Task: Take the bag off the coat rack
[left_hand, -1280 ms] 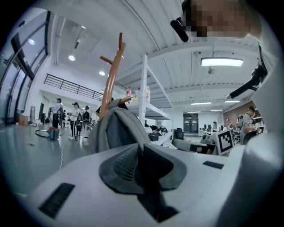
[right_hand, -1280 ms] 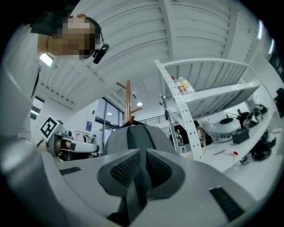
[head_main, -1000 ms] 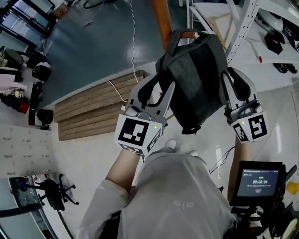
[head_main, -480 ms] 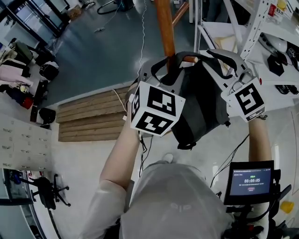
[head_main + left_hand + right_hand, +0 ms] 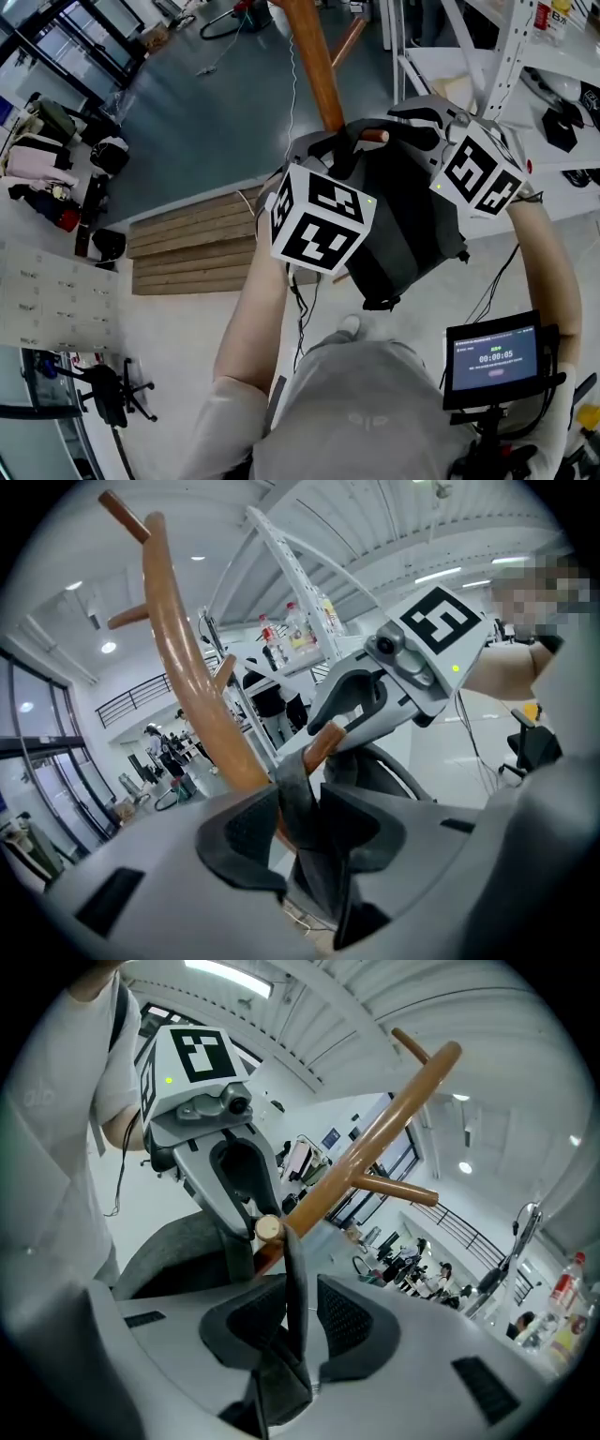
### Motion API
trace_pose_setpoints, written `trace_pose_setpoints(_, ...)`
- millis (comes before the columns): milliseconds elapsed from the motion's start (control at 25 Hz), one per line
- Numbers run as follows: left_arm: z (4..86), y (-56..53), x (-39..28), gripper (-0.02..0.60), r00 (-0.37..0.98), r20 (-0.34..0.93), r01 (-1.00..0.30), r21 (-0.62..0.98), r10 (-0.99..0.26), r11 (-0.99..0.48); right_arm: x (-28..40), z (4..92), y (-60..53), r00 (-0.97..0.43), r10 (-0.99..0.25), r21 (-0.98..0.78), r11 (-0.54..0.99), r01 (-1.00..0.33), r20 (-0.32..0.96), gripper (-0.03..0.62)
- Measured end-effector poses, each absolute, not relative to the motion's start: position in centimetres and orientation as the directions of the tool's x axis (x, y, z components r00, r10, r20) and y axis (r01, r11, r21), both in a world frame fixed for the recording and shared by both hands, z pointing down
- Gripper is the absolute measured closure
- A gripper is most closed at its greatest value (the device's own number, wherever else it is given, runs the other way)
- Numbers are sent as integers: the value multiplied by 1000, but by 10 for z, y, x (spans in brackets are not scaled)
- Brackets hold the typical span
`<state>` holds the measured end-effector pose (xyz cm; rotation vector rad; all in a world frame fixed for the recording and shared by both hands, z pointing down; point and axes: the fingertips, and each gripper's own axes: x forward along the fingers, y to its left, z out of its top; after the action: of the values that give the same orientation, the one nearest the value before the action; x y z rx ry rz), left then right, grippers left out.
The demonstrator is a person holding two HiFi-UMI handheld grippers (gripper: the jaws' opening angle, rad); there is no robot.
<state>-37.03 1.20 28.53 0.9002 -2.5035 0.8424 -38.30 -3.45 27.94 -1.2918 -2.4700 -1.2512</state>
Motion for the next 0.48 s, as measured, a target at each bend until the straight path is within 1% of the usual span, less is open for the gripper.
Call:
trace_pose_setpoints(200, 289, 11, -376, 437, -719, 512, -677, -366, -470, 638, -391, 284, -30, -594, 649, 579, 277, 767, 475, 516)
trace_pose_setpoints(320, 291, 15, -378, 437, -718, 518, -673, -349, -464, 652, -393, 289, -22, -574, 625, 572, 237, 785, 529, 517)
trace_pose_setpoints(480, 294, 19, -379, 443, -716, 517, -670, -320, -470, 669, -394, 294, -18, -607, 577, 614, 216, 759, 546, 519)
